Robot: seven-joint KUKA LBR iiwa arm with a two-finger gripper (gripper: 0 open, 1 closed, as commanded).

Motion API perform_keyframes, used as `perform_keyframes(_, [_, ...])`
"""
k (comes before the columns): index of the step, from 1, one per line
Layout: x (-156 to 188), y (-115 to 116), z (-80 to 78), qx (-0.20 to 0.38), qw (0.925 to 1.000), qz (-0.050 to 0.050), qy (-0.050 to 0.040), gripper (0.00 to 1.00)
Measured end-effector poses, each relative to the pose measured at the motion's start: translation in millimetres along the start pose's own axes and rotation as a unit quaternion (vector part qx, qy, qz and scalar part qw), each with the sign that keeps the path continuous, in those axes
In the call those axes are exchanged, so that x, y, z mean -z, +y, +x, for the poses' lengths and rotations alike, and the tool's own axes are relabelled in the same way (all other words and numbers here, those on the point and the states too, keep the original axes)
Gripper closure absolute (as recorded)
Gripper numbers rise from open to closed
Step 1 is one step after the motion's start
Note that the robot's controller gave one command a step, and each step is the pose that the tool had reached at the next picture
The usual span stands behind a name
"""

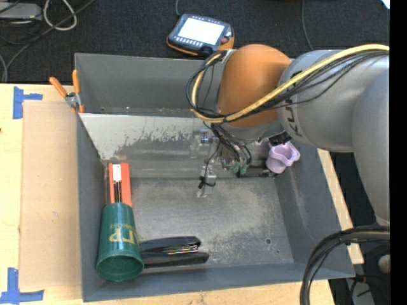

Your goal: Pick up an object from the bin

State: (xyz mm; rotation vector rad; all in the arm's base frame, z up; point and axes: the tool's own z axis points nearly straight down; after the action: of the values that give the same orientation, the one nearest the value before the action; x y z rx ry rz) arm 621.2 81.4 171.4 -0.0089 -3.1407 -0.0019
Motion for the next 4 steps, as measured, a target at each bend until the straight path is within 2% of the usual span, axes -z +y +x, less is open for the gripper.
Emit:
perform_keyframes(1, [0,0,0.1,0.0,1.0,0.0,0.0,0.0])
perform_keyframes(2, [-47,9,37.5,-0.008,1.0,0.0,0.0036,0.0])
perform_keyframes(3, [-71,19,48.2,0.057,0.9984,0.0,-0.0027,0.0])
perform_keyframes(4, [-73,4,51.9,0.065,0.9979,-0.002,-0.0009,0.0])
